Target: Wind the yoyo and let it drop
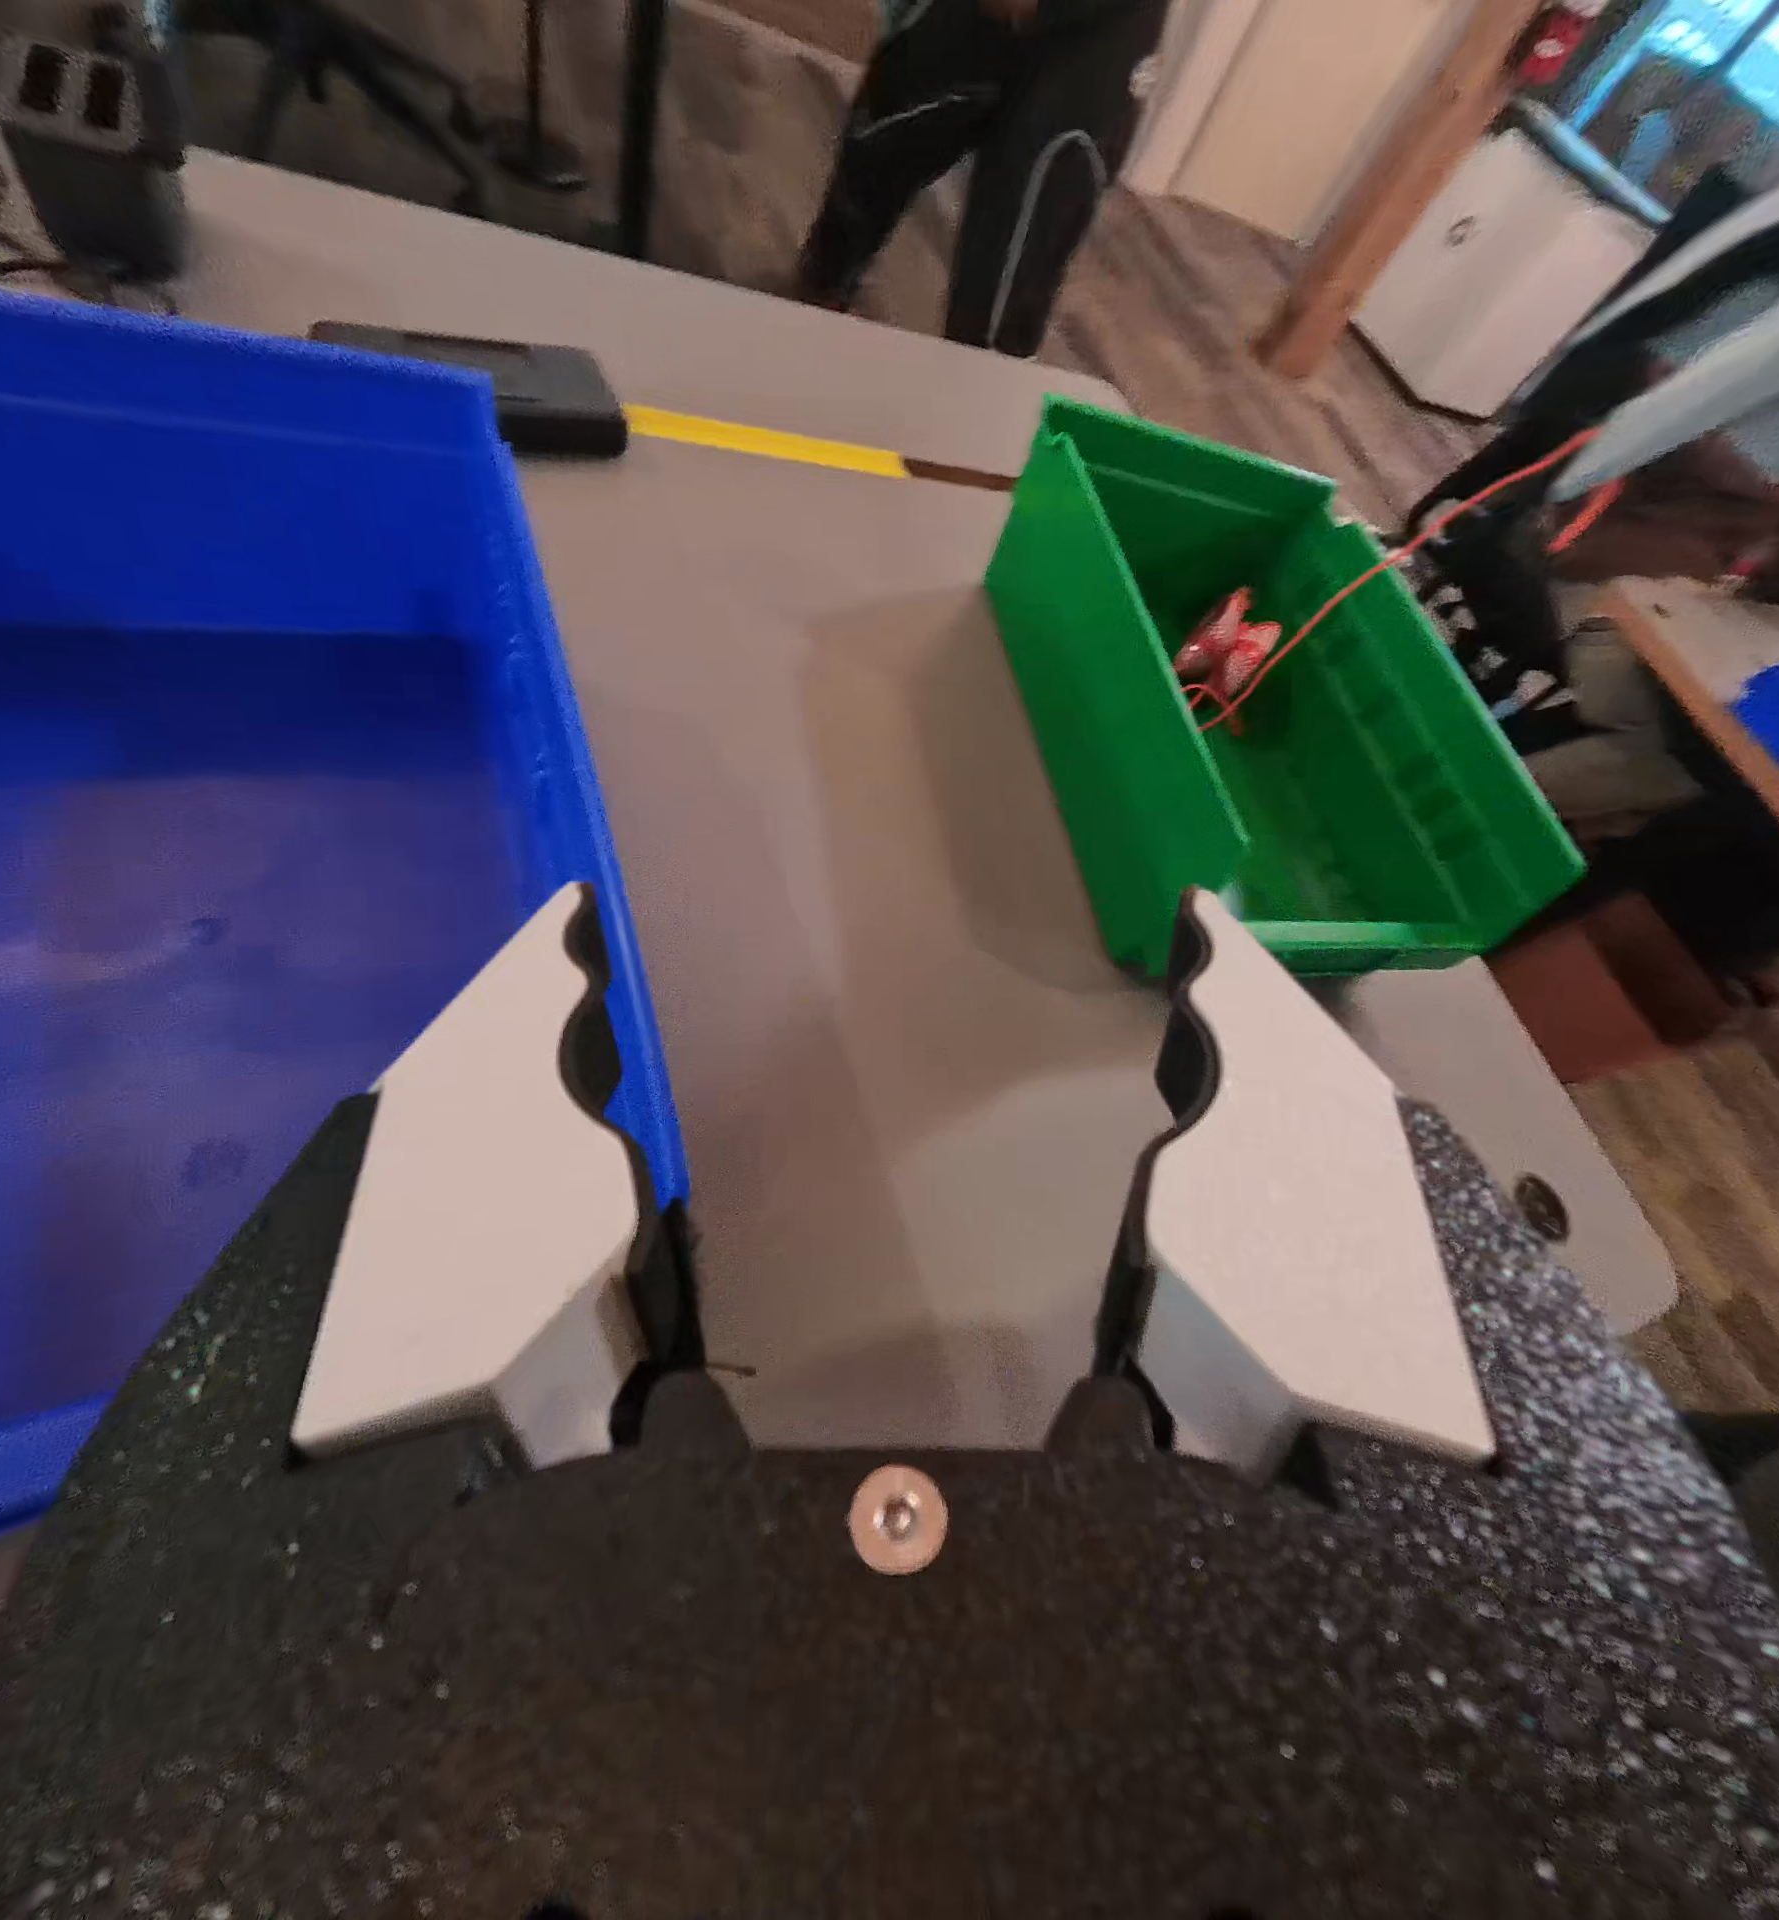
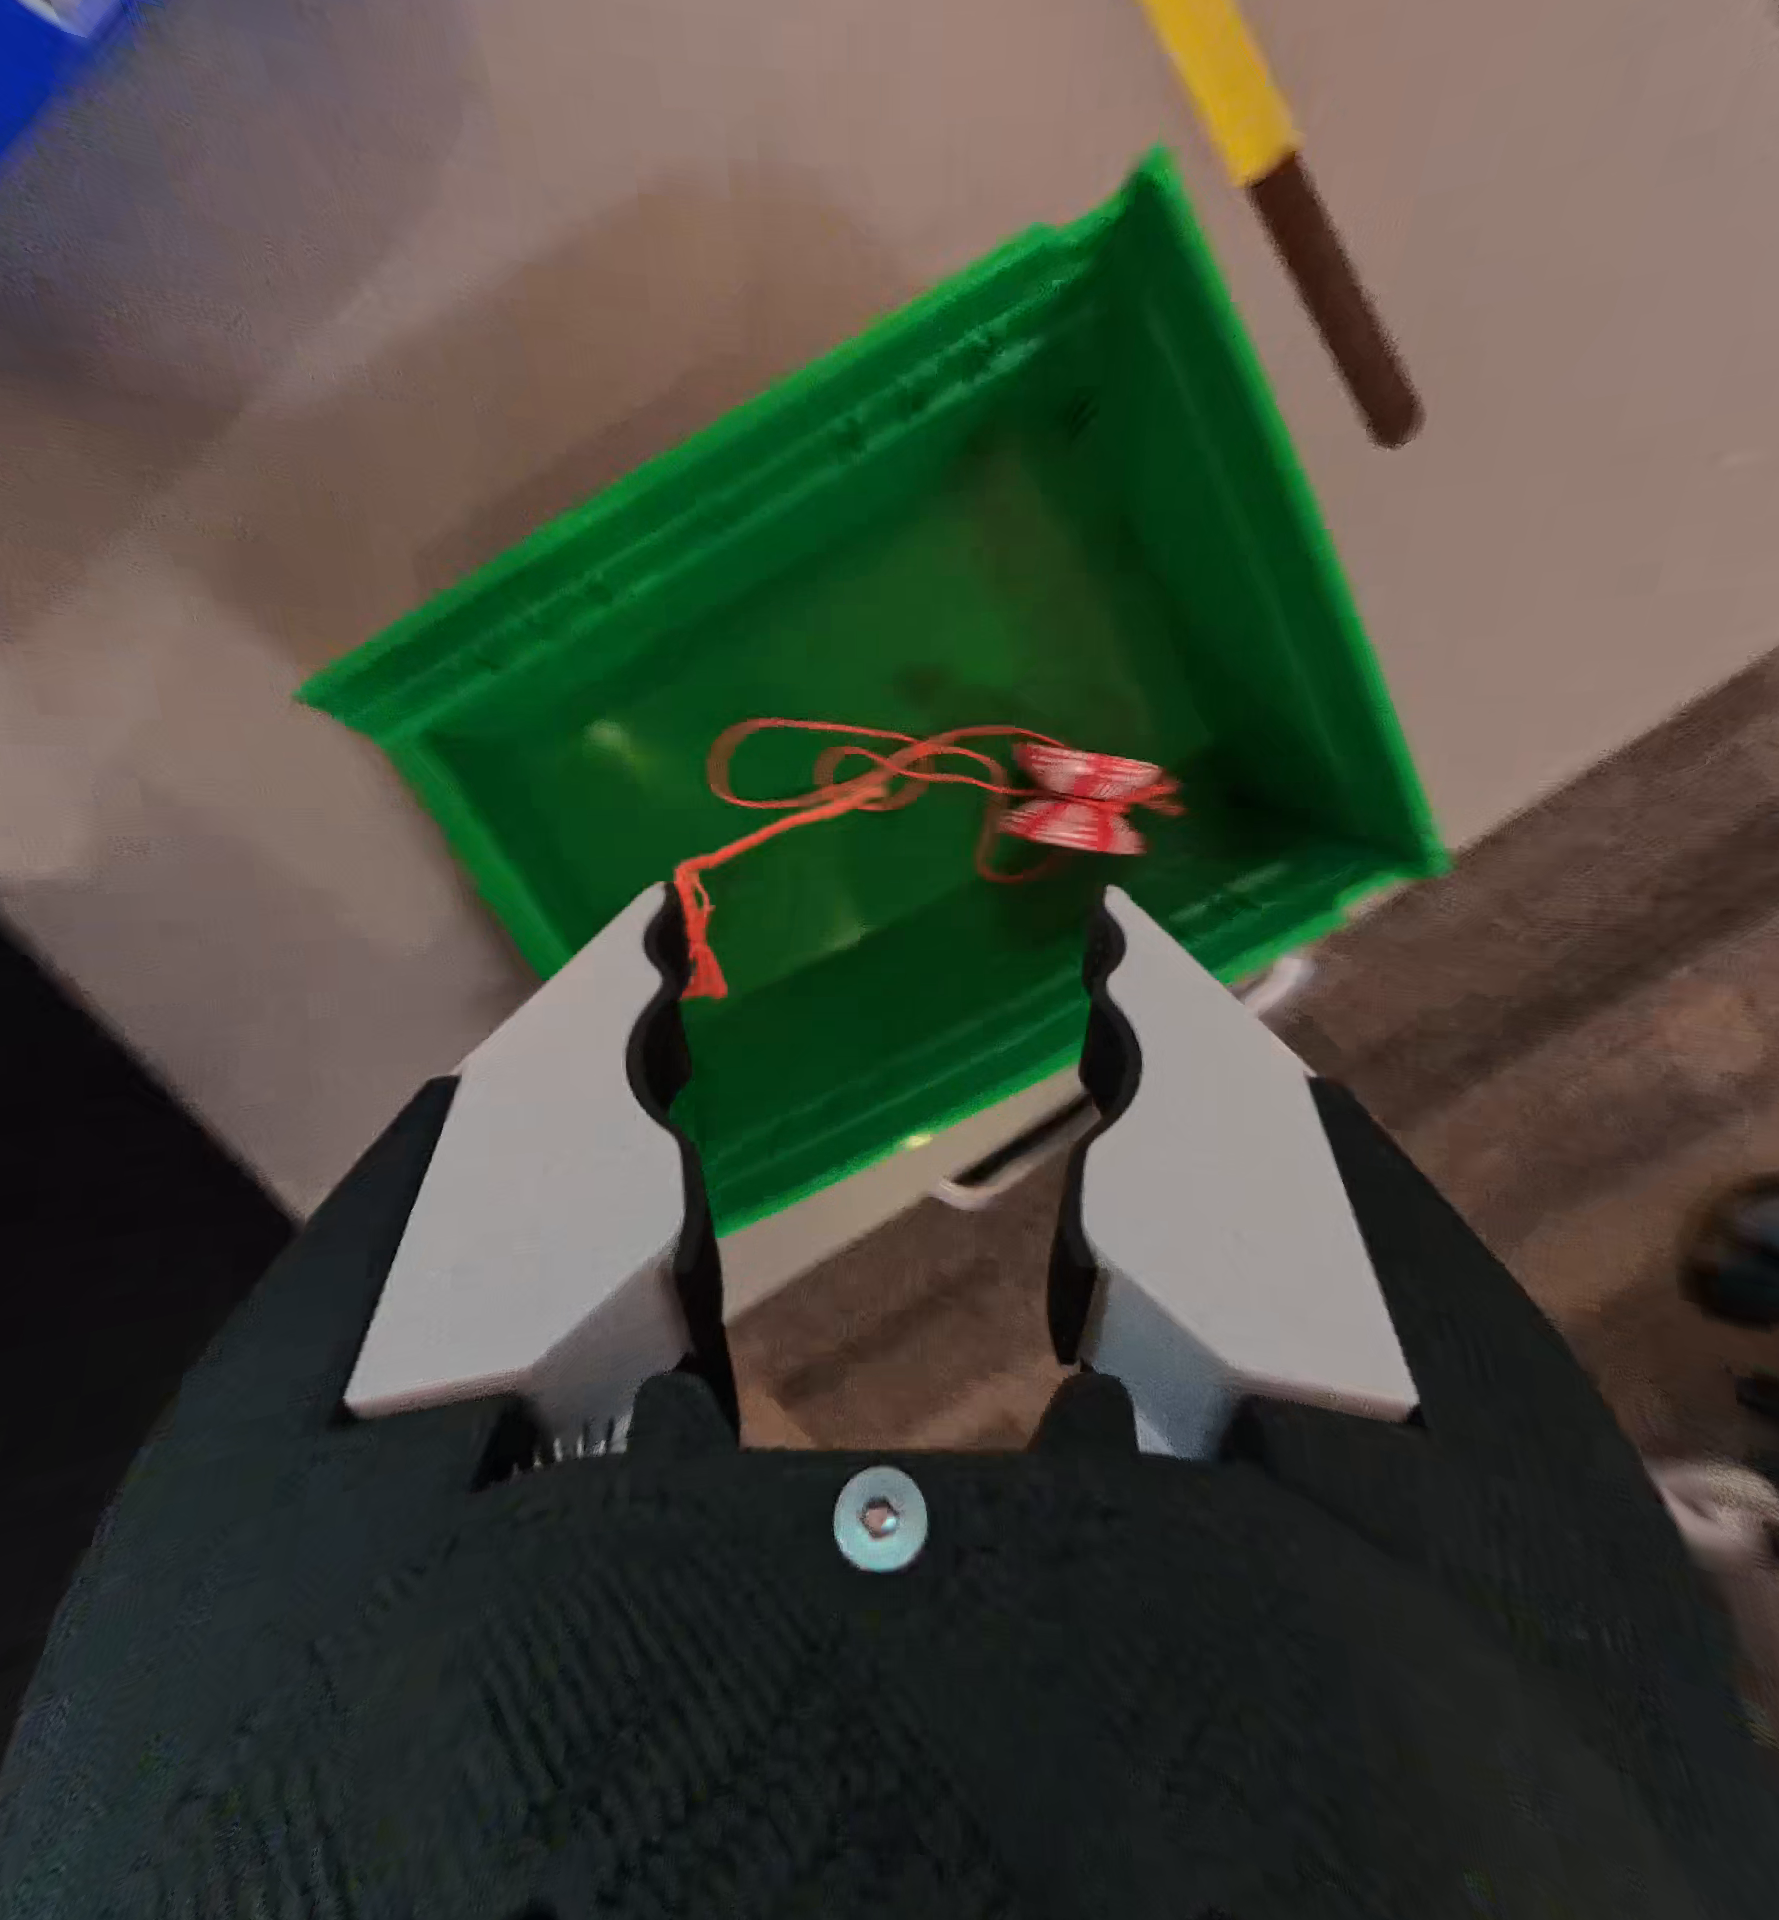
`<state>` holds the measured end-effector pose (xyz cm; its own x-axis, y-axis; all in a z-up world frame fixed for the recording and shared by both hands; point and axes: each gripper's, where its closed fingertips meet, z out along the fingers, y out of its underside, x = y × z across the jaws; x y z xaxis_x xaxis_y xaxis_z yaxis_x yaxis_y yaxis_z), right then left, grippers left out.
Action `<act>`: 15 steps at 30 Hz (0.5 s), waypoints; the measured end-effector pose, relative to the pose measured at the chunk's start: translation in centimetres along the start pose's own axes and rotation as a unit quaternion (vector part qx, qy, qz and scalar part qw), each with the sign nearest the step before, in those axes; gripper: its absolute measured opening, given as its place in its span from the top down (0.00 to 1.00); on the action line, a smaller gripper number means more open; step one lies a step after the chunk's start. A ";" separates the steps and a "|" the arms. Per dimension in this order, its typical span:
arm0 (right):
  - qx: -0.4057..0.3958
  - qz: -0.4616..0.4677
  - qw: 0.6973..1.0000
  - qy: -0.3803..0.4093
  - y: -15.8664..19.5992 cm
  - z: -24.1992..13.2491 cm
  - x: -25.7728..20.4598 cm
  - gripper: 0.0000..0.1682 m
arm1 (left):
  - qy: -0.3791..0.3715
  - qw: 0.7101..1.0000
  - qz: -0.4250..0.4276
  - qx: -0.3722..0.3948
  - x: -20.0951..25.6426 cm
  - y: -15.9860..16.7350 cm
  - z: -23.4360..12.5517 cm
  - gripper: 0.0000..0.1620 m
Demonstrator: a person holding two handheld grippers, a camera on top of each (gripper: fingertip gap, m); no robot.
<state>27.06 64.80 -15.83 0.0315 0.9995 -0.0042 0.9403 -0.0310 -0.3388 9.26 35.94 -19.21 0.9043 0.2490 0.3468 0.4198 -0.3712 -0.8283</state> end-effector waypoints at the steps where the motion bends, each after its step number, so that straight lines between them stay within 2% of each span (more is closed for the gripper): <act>1: 0.013 0.017 1.000 0.003 0.2 -0.3 0.1 0.55 | -0.009 1.000 -0.001 -0.003 -0.2 0.2 0.2 0.35; 3: 0.008 0.031 0.996 0.082 1.4 -0.8 2.4 0.56 | -0.030 0.999 0.004 -0.016 -0.5 0.6 0.9 0.34; 4: -0.004 0.036 0.996 0.081 2.2 -0.9 2.0 0.56 | -0.032 0.999 0.008 -0.023 -0.2 0.8 1.2 0.35; 6: -0.013 0.003 0.988 0.154 2.8 -1.7 3.2 0.56 | -0.024 0.999 0.016 -0.024 1.0 0.8 1.7 0.34; 8: 0.000 -0.085 0.993 0.087 2.4 -1.8 -0.5 0.52 | -0.004 1.000 0.026 -0.012 2.9 0.4 2.1 0.35; 9: 0.025 -0.121 0.989 0.082 1.7 -2.2 -1.4 0.47 | 0.001 0.999 0.033 -0.009 3.6 0.3 2.4 0.35; 11: 0.094 -0.170 0.962 0.190 -1.0 -3.6 1.0 0.47 | 0.009 0.999 0.049 -0.011 5.1 0.4 2.9 0.35; 12: 0.132 -0.230 0.944 0.195 -1.9 -4.1 0.0 0.44 | 0.020 0.998 0.054 -0.008 6.0 0.3 3.2 0.35; 13: 0.179 -0.287 0.924 0.176 -2.6 -4.5 -2.2 0.45 | 0.036 0.998 0.057 0.002 7.2 -0.1 3.3 0.35; 14: 0.230 -0.304 0.910 0.160 -3.2 -5.1 -4.1 0.50 | 0.061 0.996 0.060 0.021 8.6 -0.7 3.3 0.36; 15: 0.262 -0.286 0.909 0.153 -3.5 -5.4 -4.9 0.51 | 0.098 0.992 0.065 0.043 10.6 -1.5 3.3 0.37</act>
<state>25.45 59.92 -9.49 -0.2444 0.7999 0.5480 0.5448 0.5809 -0.6049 18.00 42.14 -15.74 0.9515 0.0216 0.3070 0.2983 -0.3095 -0.9029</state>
